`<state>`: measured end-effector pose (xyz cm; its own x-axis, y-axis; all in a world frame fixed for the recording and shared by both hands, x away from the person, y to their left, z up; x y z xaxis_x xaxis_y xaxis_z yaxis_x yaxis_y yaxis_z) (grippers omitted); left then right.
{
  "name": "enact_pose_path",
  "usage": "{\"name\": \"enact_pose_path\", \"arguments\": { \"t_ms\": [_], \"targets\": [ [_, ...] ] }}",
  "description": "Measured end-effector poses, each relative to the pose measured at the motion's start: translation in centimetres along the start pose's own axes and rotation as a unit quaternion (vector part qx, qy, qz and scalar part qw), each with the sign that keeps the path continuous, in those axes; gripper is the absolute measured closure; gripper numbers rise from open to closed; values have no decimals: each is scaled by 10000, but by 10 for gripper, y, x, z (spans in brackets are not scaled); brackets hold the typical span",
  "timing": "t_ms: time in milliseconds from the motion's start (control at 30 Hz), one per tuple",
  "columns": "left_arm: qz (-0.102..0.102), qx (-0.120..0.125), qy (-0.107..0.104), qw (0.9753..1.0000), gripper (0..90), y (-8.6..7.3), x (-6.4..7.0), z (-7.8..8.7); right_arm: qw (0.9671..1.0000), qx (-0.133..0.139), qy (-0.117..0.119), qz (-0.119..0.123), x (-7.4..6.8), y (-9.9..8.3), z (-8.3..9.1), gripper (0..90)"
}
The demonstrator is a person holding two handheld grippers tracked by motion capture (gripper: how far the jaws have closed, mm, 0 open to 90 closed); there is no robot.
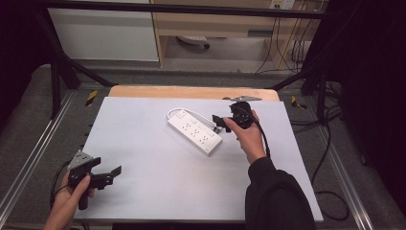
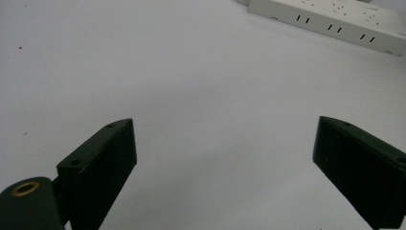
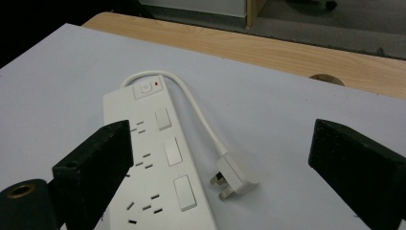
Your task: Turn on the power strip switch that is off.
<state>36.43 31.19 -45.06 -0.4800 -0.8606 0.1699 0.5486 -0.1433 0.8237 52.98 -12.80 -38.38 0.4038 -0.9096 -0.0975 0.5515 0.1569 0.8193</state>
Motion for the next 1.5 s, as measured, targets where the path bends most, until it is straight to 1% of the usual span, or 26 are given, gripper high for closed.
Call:
{"name": "enact_pose_path", "arguments": {
  "t_ms": [67,167,233,333,433,533,633,733,767,800,867,900,933,1033,1100,1133,1200,1367,1500],
  "targets": [
    [-2,-3,-1,10000,79,0,0,0,10000,8,-20,-12,1,1,-2,94],
    [-5,-5,0,10000,79,0,0,0,10000,35,18,-73,1,2,-4,123],
    [-2,-10,-3,10000,79,0,0,0,10000,22,21,-53,1,2,-6,140],
    [-2,-17,-2,10000,79,0,0,0,10000,20,46,-26,-2,3,-8,191],
    [-5,-24,-3,10000,79,-1,1,0,10000,50,24,38,-4,6,-10,238],
    [-25,-39,6,10000,79,-1,0,0,10000,75,51,23,-6,10,-12,282],
    [-7,-43,6,10000,79,-1,0,0,9999,147,62,21,-7,14,-13,343],
    [-22,-44,5,10000,79,-1,0,0,9999,152,51,49,-8,16,-14,405],
    [-29,-51,7,10000,79,-1,0,0,9999,152,51,49,-8,16,-14,405],
    [-30,-51,8,10000,79,-1,0,0,9998,156,40,82,-9,17,-15,451],
    [-25,-45,1,10000,79,-1,0,0,9998,155,43,93,-10,18,-17,495],
    [-26,-47,1,10000,79,-1,0,0,9998,155,43,93,-10,18,-17,495],
    [-34,-52,6,10000,79,-1,0,0,9997,173,54,141,-12,19,-18,544],
    [-30,-62,14,10000,80,-1,0,0,9996,211,91,155,-16,20,-20,602],
    [-19,-60,11,10000,80,-1,0,0,9995,223,92,211,-19,21,-22,640],
    [-16,-56,9,10000,80,-1,0,0,9995,223,92,211,-19,21,-22,640],
    [-20,-52,1,10000,80,-1,0,0,9993,251,121,267,-23,24,-25,689],
    [-63,-63,-4,10000,80,-1,0,0,9987,307,193,346,-31,26,-31,755],
    [-69,-71,-8,10000,80,-1,0,0,9981,450,255,340,-36,30,-34,803]
  ]
}}
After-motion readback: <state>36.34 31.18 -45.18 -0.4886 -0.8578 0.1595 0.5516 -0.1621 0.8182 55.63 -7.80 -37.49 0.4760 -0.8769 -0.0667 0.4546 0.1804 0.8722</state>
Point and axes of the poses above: each handheld gripper's, and its own axes: z roughly backward along the jaws, y roughly out of its top, x roughly to its right, the point moved 4 cm from there along -z, roughly forward along the jaws, and after that the axes turned 5 degrees about -y, right-handed, at the moved point
